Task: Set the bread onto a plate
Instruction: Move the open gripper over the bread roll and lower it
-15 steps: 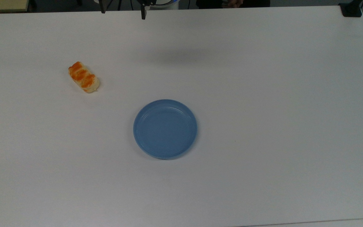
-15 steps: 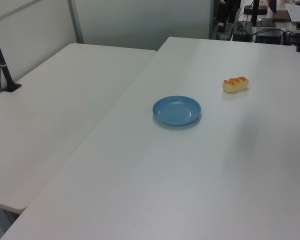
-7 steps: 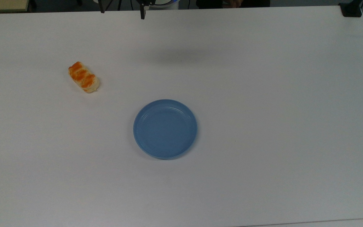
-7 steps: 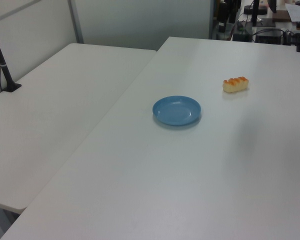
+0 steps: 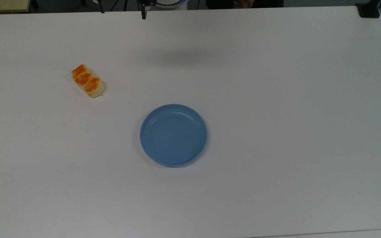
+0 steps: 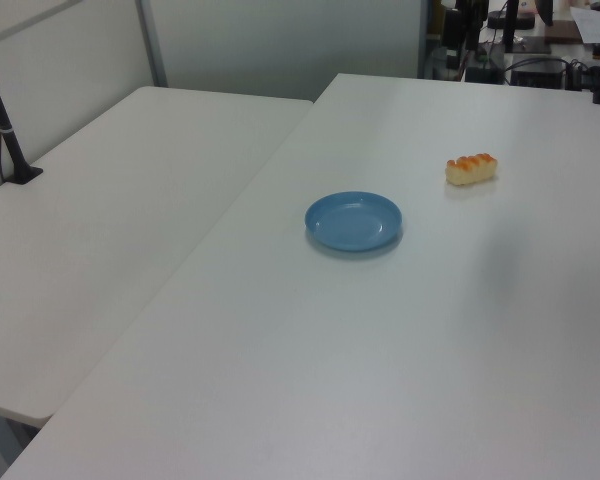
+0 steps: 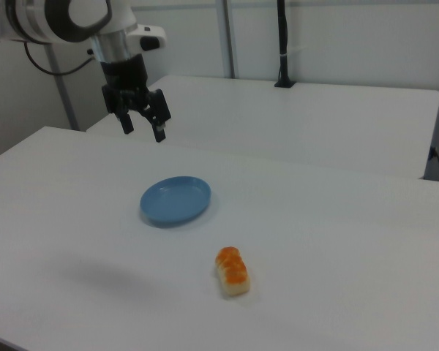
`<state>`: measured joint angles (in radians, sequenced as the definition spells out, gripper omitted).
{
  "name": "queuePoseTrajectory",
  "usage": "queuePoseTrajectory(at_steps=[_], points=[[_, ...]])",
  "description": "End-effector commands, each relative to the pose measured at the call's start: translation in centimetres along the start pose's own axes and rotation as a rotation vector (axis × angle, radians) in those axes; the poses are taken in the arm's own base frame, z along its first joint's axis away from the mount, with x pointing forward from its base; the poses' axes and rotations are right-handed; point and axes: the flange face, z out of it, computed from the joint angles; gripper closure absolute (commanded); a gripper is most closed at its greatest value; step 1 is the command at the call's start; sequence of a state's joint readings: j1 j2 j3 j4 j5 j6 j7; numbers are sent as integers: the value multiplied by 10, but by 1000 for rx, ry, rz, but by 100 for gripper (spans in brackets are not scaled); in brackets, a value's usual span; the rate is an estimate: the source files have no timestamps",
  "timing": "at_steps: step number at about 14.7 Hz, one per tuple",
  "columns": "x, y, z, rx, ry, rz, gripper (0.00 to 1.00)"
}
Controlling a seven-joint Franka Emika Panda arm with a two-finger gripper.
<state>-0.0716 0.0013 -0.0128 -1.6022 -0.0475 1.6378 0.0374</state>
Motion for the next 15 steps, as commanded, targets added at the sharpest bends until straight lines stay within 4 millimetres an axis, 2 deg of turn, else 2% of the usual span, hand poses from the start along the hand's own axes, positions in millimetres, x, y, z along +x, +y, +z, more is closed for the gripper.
queuePoseTrajectory(at_steps=[1, 4, 6, 8, 12, 15], points=[[-12, 32, 28, 21, -56, -86, 0], [-12, 54, 65, 25, -59, -185, 0], [-11, 61, 83, 24, -40, -252, 0], [-14, 80, 100, 26, -37, -345, 0], [-18, 101, 122, 21, -33, -472, 0], [-23, 125, 141, 13, -16, -572, 0]])
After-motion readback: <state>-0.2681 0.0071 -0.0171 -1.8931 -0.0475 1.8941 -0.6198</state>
